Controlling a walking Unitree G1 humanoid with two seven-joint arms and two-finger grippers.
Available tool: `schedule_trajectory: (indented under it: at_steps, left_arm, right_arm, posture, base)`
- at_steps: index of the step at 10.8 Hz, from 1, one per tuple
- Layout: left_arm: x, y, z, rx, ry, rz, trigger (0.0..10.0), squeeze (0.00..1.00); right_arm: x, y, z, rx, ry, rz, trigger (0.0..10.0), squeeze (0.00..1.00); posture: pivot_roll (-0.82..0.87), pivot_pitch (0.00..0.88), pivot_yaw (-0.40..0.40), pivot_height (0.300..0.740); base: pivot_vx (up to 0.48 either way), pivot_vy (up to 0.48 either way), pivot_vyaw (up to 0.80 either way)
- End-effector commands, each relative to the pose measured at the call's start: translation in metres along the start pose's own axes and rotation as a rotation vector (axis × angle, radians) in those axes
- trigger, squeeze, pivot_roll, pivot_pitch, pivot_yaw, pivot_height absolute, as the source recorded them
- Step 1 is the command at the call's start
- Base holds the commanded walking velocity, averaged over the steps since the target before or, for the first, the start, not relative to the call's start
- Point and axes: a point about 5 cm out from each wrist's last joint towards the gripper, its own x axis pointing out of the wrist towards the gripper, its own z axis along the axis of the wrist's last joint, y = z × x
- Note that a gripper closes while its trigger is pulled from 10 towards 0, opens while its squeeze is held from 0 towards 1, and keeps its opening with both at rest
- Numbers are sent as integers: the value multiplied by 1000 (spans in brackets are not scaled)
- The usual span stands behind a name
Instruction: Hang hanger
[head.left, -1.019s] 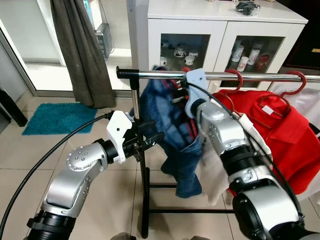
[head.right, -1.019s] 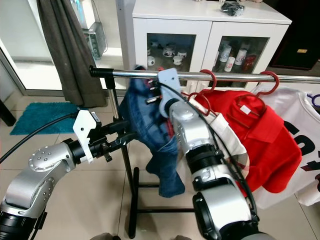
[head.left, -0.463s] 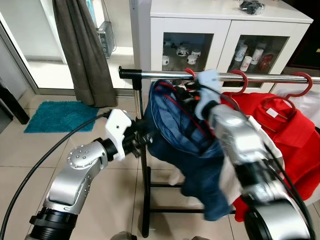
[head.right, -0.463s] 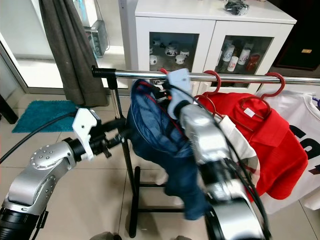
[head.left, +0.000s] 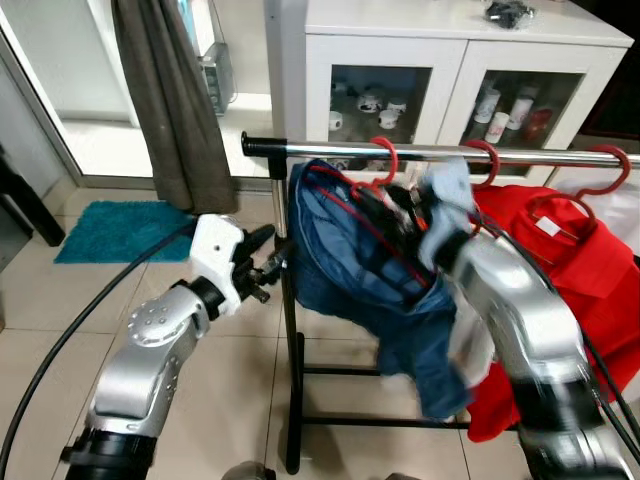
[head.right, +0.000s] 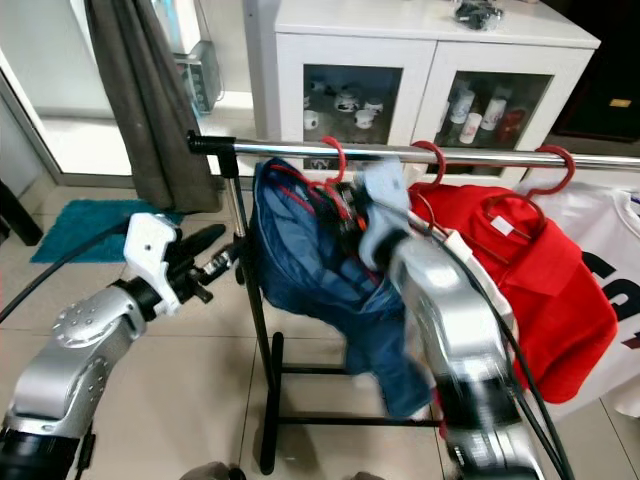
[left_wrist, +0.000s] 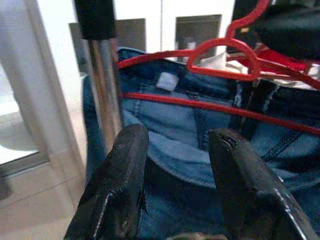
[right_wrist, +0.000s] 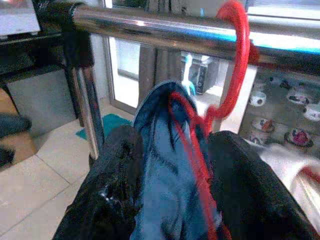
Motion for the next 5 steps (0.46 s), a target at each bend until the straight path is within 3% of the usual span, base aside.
schedule_trajectory:
  at_steps: [1, 3, 5]
  left_arm:
    - [1, -2, 2, 16, 5, 8, 10000, 0]
    - [4, -2, 4, 35, 7, 10, 10000, 0]
    - [6, -1, 4, 46, 14, 15, 10000, 0]
  right_arm:
    - [-6, 4, 2, -12, -43, -23, 10000, 0]
    - [-12, 6, 0, 48, -95, -94, 10000, 0]
    - [-13, 12, -6, 47, -75, -93, 10000, 0]
  posture:
    - [-66, 0, 18, 740]
    - [-64, 0, 13, 740]
    - [-59, 0, 11, 740]
  base:
    - [0, -285, 0]
    - [0, -315, 0]
    - [0, -322, 0]
